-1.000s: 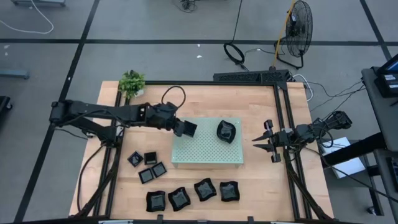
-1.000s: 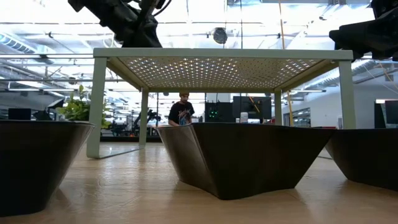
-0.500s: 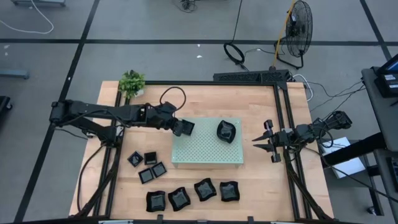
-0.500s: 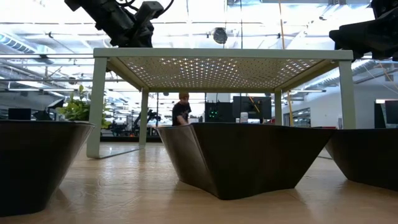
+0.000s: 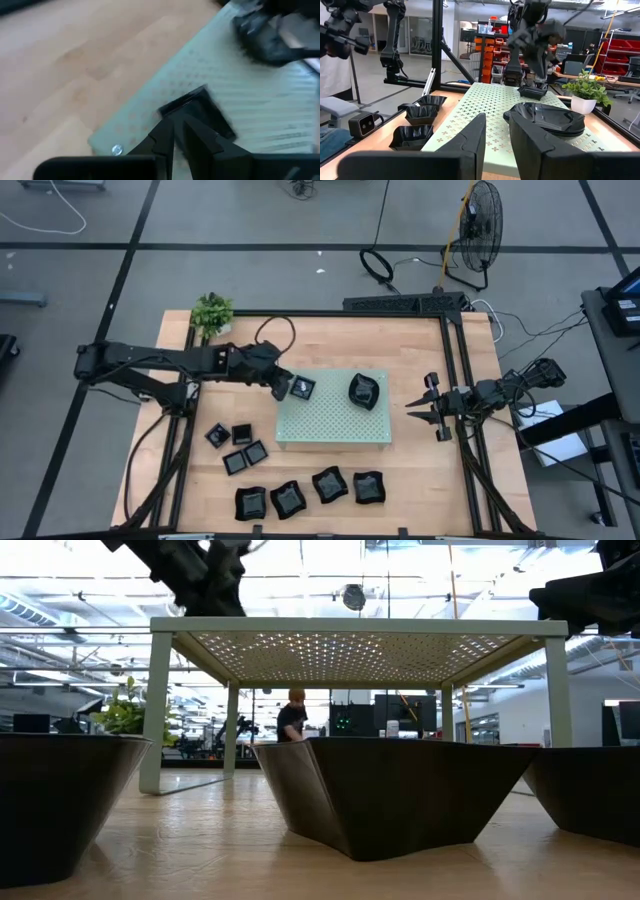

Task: Pick & Place Mini shaped plates
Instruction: Stack the square plate on top of the square plate on the shelf

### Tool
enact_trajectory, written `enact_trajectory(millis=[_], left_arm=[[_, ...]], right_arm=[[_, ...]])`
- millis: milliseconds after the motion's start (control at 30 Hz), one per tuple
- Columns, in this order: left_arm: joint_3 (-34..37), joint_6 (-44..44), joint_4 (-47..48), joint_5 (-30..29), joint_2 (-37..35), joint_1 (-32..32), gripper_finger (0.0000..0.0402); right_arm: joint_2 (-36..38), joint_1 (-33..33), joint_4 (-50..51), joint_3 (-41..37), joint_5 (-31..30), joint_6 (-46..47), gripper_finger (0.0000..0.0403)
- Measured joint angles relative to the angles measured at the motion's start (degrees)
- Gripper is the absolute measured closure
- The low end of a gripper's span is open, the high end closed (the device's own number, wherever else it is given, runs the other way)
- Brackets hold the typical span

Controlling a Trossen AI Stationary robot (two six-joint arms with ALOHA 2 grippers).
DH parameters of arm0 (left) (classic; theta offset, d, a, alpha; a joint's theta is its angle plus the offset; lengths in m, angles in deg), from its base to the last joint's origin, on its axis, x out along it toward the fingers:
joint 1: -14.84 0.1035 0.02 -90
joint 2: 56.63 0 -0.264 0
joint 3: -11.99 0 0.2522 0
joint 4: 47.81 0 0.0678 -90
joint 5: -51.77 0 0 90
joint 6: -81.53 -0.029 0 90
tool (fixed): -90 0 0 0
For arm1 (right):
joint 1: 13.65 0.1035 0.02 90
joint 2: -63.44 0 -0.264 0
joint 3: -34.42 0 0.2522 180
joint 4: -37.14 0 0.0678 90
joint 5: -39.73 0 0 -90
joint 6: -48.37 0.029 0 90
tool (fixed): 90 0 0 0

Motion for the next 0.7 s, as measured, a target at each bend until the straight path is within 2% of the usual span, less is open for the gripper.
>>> enact_trajectory(millis=[167,400,567,700], left_arm=[[0.0,2.6,8.4,0.2,-5.2,-0.4,0.0359],[0.1,16.8,32.9,-4.1,-9.4,-2.9,0.0352],[0.9,29.2,40.9,-2.6,-8.1,-7.0,0.0291],[3.5,34.4,42.4,3.7,-7.2,-10.5,0.0232]], right_arm=[[0.0,0.0,0.0,0.0,0.0,0.0,0.0328],[0.0,0.0,0.0,0.0,0.0,0.0,0.0328],[0.0,0.0,0.0,0.0,0.0,0.0,0.0328],[0.0,0.0,0.0,0.0,0.0,0.0,0.0328]])
